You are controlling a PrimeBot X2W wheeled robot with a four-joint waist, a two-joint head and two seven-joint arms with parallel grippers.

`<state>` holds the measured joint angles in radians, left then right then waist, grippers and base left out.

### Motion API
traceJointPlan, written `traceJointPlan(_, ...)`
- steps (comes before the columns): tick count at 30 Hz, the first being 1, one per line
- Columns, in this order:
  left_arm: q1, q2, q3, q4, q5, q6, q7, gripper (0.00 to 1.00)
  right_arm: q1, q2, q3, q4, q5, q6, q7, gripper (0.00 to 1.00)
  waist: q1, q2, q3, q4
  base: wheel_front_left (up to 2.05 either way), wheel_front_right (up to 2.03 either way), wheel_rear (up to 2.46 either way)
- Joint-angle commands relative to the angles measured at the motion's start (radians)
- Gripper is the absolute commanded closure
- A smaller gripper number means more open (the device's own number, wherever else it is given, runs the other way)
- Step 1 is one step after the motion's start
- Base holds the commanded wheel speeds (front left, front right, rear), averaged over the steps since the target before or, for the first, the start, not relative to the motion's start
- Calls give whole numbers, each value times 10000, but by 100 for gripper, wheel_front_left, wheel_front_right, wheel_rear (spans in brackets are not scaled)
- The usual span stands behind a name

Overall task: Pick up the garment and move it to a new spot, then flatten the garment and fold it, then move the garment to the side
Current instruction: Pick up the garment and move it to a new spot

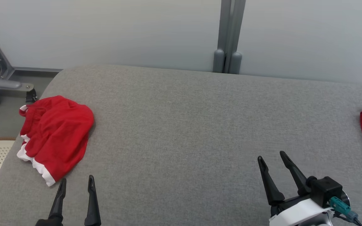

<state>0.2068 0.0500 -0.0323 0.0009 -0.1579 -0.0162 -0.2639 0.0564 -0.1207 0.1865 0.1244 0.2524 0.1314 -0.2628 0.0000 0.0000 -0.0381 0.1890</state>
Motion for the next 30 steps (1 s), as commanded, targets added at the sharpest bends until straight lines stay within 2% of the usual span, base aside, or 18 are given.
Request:
traceJointPlan(1,61,12,66,-53,1,51,-3,0,1,1,13,5,51,-16,-27,0,0,0,65,410,0,0,0)
traceJointPlan(9,153,13,307,-99,-37,106,-3,0,181,-44,-12,45,53,-16,-27,0,0,0,11,1133,0,0,0)
traceJointPlan(23,287,13,439,-264,-141,266,-3,0,313,-143,-172,-21,-22,-16,-27,0,0,0,180,2012,0,0,0)
traceJointPlan(26,106,13,524,-265,-58,152,-3,0,223,-248,-232,-107,-56,-16,-27,0,0,0,460,2068,0,0,0)
traceJointPlan(30,-708,32,873,-215,218,-241,-3,0,-102,-518,-184,-157,-166,-16,-27,0,0,0,1069,2022,0,0,0)
